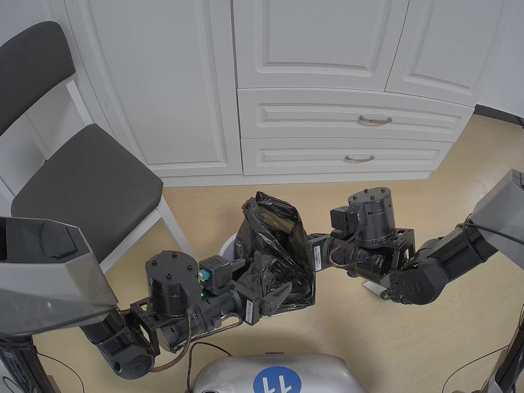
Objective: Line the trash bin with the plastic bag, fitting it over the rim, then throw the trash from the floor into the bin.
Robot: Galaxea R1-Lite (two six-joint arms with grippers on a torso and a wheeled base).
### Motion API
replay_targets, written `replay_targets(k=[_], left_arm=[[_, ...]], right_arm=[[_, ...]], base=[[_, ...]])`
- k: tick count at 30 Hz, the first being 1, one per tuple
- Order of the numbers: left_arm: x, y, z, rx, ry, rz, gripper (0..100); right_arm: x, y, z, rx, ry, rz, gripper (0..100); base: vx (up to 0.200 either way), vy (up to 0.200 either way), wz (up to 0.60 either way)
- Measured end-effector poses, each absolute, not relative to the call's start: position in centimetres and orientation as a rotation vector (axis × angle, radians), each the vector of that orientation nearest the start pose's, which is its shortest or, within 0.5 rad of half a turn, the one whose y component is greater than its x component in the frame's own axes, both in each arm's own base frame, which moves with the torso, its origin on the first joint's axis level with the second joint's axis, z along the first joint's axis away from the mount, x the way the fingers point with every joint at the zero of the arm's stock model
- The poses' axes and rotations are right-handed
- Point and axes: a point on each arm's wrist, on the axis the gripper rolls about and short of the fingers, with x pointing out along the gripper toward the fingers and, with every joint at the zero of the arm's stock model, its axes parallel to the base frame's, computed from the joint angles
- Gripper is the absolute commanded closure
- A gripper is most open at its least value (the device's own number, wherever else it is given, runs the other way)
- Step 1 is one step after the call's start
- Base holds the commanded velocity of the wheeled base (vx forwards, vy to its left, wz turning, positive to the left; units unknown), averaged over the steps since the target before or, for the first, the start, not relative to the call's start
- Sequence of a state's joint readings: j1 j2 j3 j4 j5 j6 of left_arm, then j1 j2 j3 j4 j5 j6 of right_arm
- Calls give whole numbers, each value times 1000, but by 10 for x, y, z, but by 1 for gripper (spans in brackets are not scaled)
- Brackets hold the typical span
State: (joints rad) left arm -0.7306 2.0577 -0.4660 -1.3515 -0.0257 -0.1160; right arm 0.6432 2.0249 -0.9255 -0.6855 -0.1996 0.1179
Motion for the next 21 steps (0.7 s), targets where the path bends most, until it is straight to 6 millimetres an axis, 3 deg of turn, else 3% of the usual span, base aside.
replay_targets(k=[15,16,21], left_arm=[[242,-203,69,20,223,-630,0],[242,-203,69,21,223,-630,0],[242,-202,71,18,215,-625,0]], right_arm=[[328,235,90,32,427,386,100],[330,234,90,36,426,382,0],[335,230,93,42,417,365,0]], base=[[0,0,0],[0,0,0],[0,0,0]])
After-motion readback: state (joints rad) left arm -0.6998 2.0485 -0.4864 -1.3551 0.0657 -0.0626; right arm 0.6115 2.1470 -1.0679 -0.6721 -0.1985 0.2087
